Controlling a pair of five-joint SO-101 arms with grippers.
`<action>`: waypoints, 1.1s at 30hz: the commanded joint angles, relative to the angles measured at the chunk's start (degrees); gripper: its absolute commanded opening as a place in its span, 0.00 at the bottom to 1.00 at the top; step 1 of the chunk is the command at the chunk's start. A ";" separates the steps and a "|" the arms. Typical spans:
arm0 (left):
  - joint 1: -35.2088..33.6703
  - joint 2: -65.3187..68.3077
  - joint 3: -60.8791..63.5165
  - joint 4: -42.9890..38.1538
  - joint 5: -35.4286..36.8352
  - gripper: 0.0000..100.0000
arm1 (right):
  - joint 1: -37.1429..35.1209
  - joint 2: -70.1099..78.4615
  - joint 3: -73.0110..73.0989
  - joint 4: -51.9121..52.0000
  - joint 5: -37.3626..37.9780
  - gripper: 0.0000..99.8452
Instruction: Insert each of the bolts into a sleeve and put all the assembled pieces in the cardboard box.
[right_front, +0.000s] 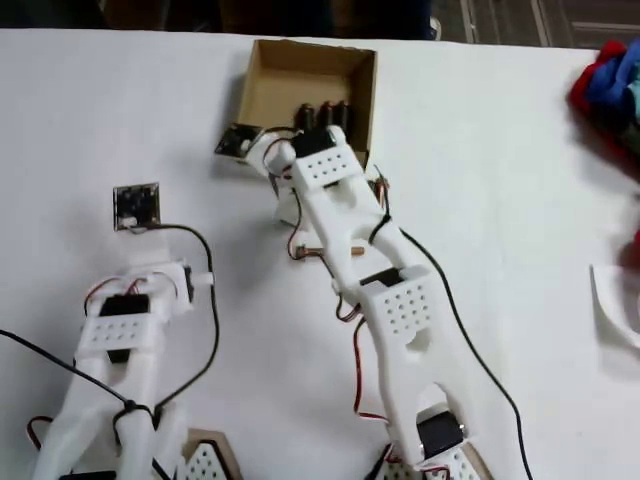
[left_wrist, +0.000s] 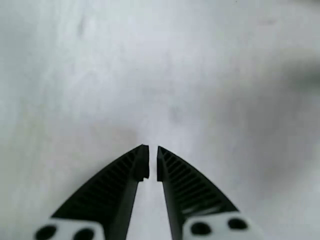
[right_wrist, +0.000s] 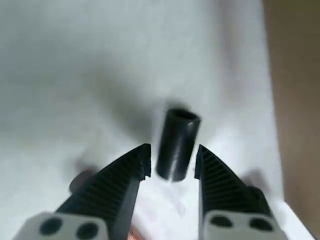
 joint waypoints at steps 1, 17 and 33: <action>-0.18 0.00 -0.13 -1.14 -0.62 0.06 | -0.57 0.31 -2.29 -4.00 -2.73 0.14; -0.18 0.00 -0.13 -1.14 -0.62 0.06 | 1.19 2.33 -2.29 1.71 -2.64 0.03; -0.18 -0.09 -0.13 -1.14 -0.62 0.06 | 1.80 2.86 -1.58 4.00 -2.64 0.03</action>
